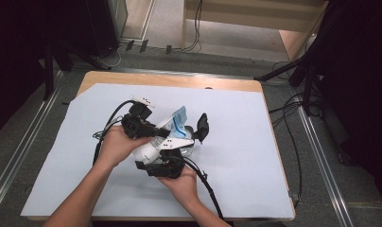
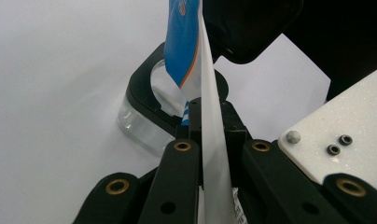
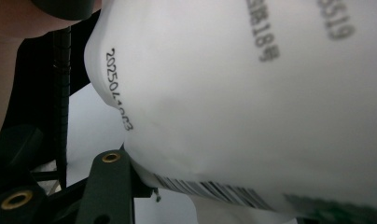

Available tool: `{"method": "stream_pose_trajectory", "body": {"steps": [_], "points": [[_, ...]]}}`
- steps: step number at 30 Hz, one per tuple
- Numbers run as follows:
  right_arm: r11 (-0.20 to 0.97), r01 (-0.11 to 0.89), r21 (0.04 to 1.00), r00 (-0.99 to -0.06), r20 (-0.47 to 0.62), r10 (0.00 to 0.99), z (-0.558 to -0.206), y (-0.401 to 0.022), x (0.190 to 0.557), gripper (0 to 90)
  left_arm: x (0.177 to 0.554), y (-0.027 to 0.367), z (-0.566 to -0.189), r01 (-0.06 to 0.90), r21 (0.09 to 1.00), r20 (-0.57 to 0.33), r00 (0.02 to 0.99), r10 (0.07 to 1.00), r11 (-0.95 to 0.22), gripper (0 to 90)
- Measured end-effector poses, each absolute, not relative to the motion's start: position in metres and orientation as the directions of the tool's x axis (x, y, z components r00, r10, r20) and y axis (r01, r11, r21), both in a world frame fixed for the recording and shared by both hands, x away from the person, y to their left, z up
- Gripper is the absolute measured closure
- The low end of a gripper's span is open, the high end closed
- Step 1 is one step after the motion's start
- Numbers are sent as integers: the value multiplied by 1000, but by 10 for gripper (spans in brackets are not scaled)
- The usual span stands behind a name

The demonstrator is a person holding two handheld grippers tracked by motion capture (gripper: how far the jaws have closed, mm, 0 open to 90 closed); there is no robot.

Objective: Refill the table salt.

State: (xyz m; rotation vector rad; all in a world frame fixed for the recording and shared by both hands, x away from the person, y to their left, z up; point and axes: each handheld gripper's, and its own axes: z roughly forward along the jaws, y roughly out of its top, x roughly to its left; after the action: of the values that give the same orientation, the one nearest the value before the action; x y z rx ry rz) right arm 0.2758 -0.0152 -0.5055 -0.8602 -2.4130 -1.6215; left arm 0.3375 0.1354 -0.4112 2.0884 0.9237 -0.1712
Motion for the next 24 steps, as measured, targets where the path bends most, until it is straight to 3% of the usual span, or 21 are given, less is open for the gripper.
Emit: {"method": "stream_pose_trajectory", "body": {"steps": [10, 24], "points": [[239, 507, 828, -832, 397, 388, -503, -15, 276, 531, 340, 141, -408, 682, 631, -460, 713, 530, -369, 816], [232, 531, 815, -825, 434, 361, -506, -13, 279, 524, 340, 137, -408, 671, 619, -413, 721, 556, -409, 874]]}}
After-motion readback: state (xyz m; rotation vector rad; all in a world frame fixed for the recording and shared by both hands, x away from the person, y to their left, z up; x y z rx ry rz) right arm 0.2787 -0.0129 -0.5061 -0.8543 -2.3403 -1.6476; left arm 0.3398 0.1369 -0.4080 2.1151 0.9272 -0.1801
